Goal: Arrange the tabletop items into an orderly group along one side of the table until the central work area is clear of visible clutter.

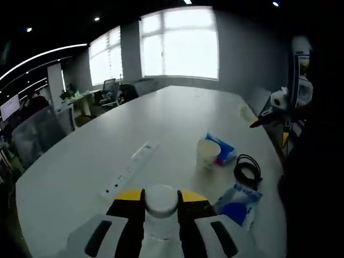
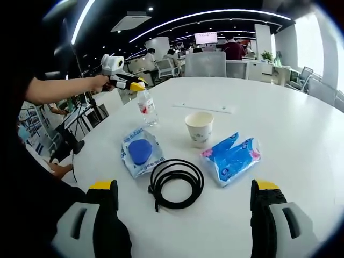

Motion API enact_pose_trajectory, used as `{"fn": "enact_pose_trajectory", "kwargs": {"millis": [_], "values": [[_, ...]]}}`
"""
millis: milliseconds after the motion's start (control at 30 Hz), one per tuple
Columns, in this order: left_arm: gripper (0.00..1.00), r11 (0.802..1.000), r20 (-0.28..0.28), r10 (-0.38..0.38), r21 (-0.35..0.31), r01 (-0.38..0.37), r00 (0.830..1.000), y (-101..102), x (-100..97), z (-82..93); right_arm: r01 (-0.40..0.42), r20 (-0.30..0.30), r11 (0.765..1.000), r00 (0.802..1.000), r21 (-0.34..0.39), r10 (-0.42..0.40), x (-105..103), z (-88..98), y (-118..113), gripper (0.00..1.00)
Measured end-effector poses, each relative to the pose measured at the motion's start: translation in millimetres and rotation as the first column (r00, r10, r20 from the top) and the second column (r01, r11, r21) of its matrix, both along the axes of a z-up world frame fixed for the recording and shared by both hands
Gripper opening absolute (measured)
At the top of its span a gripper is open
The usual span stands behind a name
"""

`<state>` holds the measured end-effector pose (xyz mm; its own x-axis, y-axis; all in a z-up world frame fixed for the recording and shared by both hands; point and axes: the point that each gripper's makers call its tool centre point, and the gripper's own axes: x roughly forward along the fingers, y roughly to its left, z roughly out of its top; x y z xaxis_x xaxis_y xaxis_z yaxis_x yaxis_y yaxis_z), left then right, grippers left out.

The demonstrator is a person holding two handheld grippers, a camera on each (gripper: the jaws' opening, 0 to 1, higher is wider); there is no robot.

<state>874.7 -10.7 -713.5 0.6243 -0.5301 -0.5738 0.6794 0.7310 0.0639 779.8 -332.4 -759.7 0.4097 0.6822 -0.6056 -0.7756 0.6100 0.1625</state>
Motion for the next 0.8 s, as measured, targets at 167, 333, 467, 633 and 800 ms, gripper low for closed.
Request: {"fn": "enact_pose_trajectory", "kwargs": {"millis": [167,333,467,633,800], "values": [[0.20,0.999,-0.024,-0.050,0.019,0.050,0.998,3.6,0.3,-0.2,0.003,-0.006,1.000,1.000,-0.005,-0.004,-0.4,-2.2,-0.1,1.00],[0.20,0.998,-0.039,-0.048,0.031,0.049,0.998,8.5,1.3,-1.0,0.002,-0.010,1.000,1.000,-0.009,-0.003,-1.3,-3.7,1.5,1.00],[0.20,0.999,-0.043,-0.041,0.026,0.043,0.998,15.4,3.9,-0.9,-0.003,-0.012,1.000,1.000,-0.013,0.003,-0.8,-4.2,4.0,1.00],[0.21,0.999,-0.055,-0.029,0.019,0.030,0.998,11.2,1.0,0.3,-0.010,-0.010,1.000,1.000,-0.015,0.010,0.4,-4.2,5.9,1.00],[0.21,0.999,-0.050,-0.023,0.031,0.025,0.998,8.0,-0.1,2.1,-0.018,-0.013,1.000,1.000,-0.018,0.018,-1.0,-6.0,7.1,1.00]]}}
